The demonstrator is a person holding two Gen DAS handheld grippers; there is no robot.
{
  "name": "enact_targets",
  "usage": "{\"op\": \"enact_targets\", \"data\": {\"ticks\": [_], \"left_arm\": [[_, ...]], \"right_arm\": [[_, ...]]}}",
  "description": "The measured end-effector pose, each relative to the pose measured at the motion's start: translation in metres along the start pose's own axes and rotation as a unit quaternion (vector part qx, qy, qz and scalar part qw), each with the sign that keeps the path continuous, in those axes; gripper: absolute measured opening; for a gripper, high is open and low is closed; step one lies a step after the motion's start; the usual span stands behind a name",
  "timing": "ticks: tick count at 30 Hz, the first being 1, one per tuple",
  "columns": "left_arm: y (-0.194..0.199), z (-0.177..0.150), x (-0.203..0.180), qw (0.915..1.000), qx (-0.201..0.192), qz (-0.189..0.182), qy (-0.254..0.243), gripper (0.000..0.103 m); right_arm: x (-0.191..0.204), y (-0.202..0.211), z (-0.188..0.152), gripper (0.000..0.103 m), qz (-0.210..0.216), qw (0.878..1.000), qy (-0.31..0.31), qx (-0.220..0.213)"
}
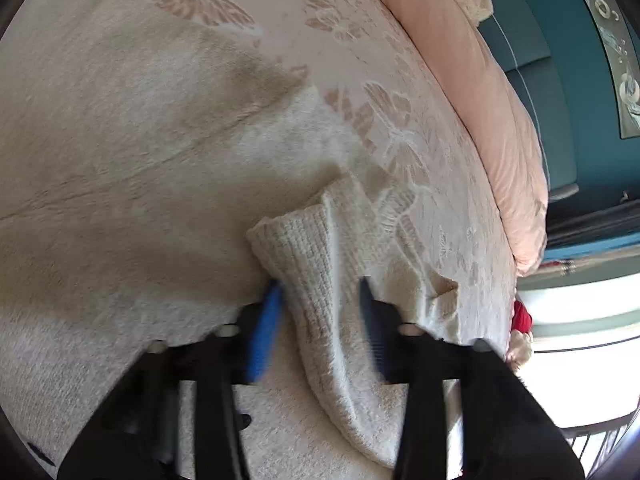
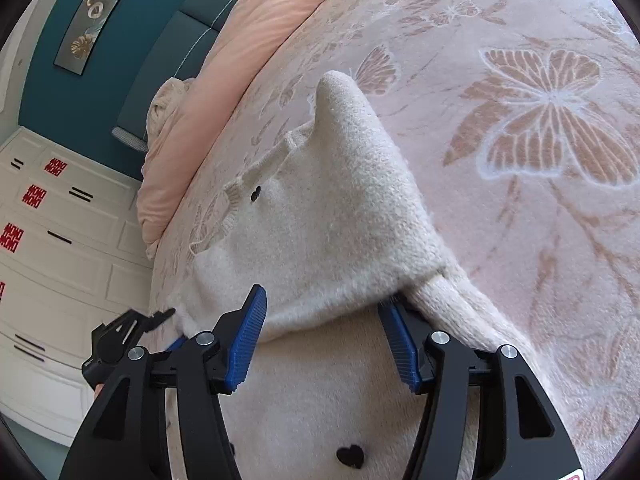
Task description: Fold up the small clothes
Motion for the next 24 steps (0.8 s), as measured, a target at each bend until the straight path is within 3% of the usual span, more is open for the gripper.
{"op": "enact_targets", "data": {"ticks": [1, 2, 5, 7, 10, 12, 14, 16, 19, 23, 24], "left_arm": [[0.003, 0.003, -0.005, 1.0, -0.002, -0.007, -0.006, 0.01], [0.014, 0.007, -0.013, 0.9995, -0.022, -0.016, -0.019, 0.009], [0.055, 0.015, -0.032, 0.9941, -0.064, -0.062, -0.061, 0.008], [0.075, 0.013, -0.024, 0.9922, -0.078, -0.071, -0.066, 0.008], [0.058, -0.004, 0.017, 0.9937, -0.064, -0.009, -0.092, 0.008], [0.041, -0.019, 0.042, 0.996, -0.036, 0.021, -0.079, 0.008], [0.041, -0.023, 0.048, 0.9954, -0.047, 0.017, -0.082, 0.009], [0.04, -0.025, 0.044, 0.9939, -0.051, 0.025, -0.095, 0.009], [0.039, -0.023, 0.04, 0.9935, -0.048, 0.032, -0.098, 0.009], [0.036, -0.024, 0.044, 0.9912, -0.047, 0.032, -0.12, 0.01], [0.036, -0.025, 0.045, 0.9904, -0.05, 0.033, -0.125, 0.01]], "right_arm": [[0.005, -0.002, 0.004, 0.041, 0.006, 1.0, 0.002, -0.004], [0.011, -0.002, 0.009, 0.009, 0.015, 1.0, 0.006, -0.01], [0.037, 0.021, 0.029, 0.009, 0.059, 0.996, 0.034, -0.057], [0.034, 0.023, 0.033, 0.008, 0.041, 0.994, 0.08, -0.069], [-0.014, -0.016, 0.013, 0.007, -0.042, 0.996, 0.072, 0.012], [-0.012, -0.006, 0.014, 0.006, -0.022, 0.998, 0.064, -0.008], [-0.005, 0.002, 0.019, 0.006, -0.021, 0.995, 0.091, -0.032], [-0.022, -0.014, 0.011, 0.006, -0.055, 0.994, 0.091, 0.007], [-0.014, 0.002, 0.015, 0.006, -0.043, 0.995, 0.093, -0.007], [-0.001, 0.047, 0.014, 0.013, -0.102, 0.984, 0.13, -0.064], [0.01, 0.055, 0.013, 0.014, -0.1, 0.981, 0.145, -0.082]]}}
Point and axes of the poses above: each gripper's, at about its wrist camera, not at the fingertips, and y roughly against the way its jaws point, x to its left, z to its top, the point moved 7 cm from there along -y, roughly the way its jaws point, and after that the axes turned 9 degrees about -x, right-handed, at the moved point
